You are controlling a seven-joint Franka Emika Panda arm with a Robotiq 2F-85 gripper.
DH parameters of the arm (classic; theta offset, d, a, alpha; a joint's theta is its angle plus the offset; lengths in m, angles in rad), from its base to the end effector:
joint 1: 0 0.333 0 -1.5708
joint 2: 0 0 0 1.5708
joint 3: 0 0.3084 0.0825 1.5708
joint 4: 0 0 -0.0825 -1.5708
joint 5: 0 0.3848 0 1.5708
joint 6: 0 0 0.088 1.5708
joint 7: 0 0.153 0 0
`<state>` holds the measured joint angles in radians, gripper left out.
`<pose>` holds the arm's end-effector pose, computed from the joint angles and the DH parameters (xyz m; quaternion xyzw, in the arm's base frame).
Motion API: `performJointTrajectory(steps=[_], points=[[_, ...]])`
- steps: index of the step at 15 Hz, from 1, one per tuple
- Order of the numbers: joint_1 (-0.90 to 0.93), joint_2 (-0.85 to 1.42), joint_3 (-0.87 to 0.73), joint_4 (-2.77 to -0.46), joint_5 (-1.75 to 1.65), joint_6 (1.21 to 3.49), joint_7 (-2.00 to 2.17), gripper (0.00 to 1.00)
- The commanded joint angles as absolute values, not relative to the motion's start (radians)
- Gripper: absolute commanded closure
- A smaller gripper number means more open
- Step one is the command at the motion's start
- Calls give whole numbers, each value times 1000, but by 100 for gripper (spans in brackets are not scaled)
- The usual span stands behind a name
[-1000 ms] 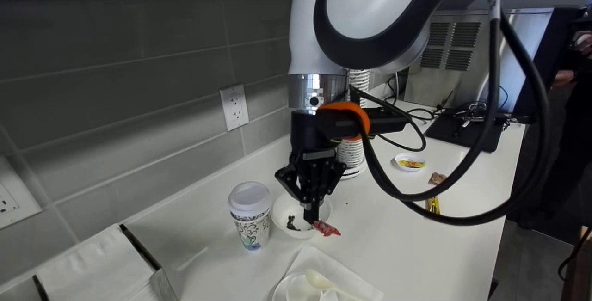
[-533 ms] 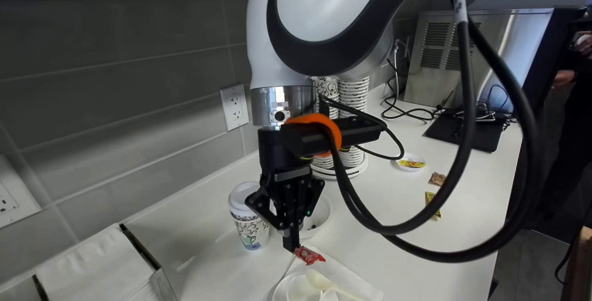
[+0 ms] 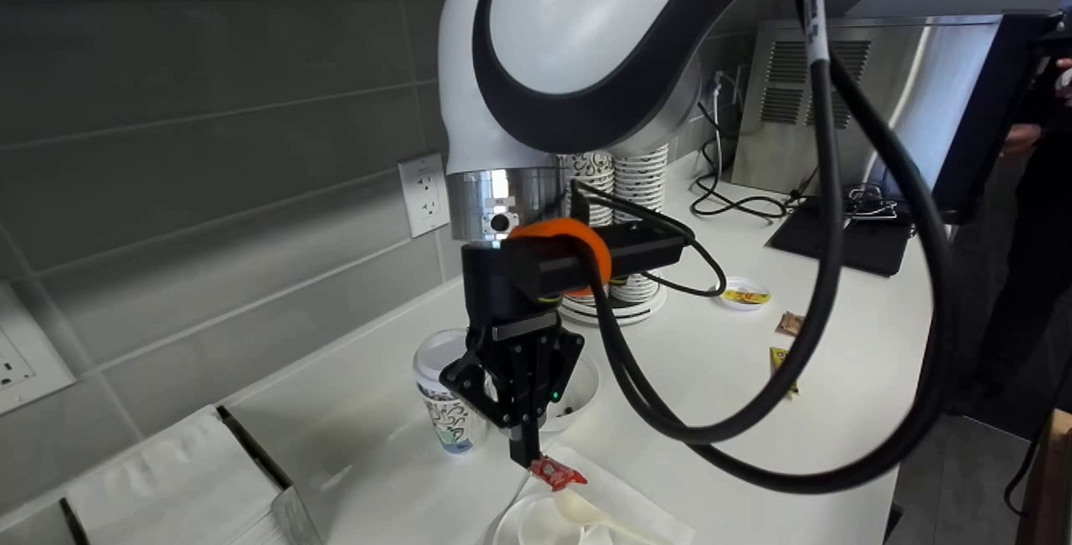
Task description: Pick up the red sachet on the right and put it on the ceramic plate with a white mug on it
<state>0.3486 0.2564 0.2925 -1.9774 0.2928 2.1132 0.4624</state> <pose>0.4544 0.3676 0.2870 -0.9860 -0.0035 0.1306 0.1039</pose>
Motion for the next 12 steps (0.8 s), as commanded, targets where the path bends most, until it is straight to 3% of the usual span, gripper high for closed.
performJointTrajectory(steps=[1, 12], points=[[379, 330, 295, -1915, 286, 2118, 478, 100], [466, 504, 268, -1817, 264, 2156, 550, 100]])
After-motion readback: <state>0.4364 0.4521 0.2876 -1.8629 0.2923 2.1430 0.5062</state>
